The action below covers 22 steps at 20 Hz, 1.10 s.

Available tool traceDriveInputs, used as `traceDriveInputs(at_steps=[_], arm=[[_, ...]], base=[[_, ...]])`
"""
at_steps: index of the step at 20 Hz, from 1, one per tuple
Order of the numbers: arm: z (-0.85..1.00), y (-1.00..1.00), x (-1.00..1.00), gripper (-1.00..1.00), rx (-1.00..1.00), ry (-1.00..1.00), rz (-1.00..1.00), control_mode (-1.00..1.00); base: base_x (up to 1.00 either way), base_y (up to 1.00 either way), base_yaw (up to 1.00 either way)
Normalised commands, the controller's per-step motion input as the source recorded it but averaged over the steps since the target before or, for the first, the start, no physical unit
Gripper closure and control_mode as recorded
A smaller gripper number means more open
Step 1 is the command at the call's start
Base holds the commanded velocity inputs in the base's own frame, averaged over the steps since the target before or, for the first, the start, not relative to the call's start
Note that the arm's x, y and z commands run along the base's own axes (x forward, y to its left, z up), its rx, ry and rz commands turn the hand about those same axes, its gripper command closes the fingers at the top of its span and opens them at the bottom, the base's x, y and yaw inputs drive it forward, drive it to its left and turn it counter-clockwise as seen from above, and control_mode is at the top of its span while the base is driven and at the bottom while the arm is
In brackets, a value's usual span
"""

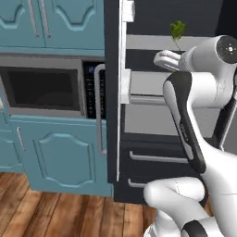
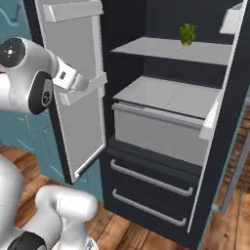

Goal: Take the lemon wedge from the fridge and place it on the plate with fish on the dining counter.

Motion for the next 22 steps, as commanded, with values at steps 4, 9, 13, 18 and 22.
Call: traceDriveInputs(at_steps=[4,9,13,18,22], arm=[[0.0,0.0,0.0,1.0,0.0,0.0,0.0,1.0],[0.0,0.0,0.0,1.0,0.0,0.0,0.0,1.0],[0.0,0.0,0.0,1.0,0.0,0.0,0.0,1.0],[0.0,0.0,0.0,1.0,0.0,0.0,0.0,1.0],[0.0,0.0,0.0,1.0,0.0,0.0,0.0,1.0]], base=[[-0.4,0.0,0.85],[-0.06,0.03,0.96],[0.0,0.08,0.99],[0.0,0.09,0.99],[0.0,0.09,0.99]])
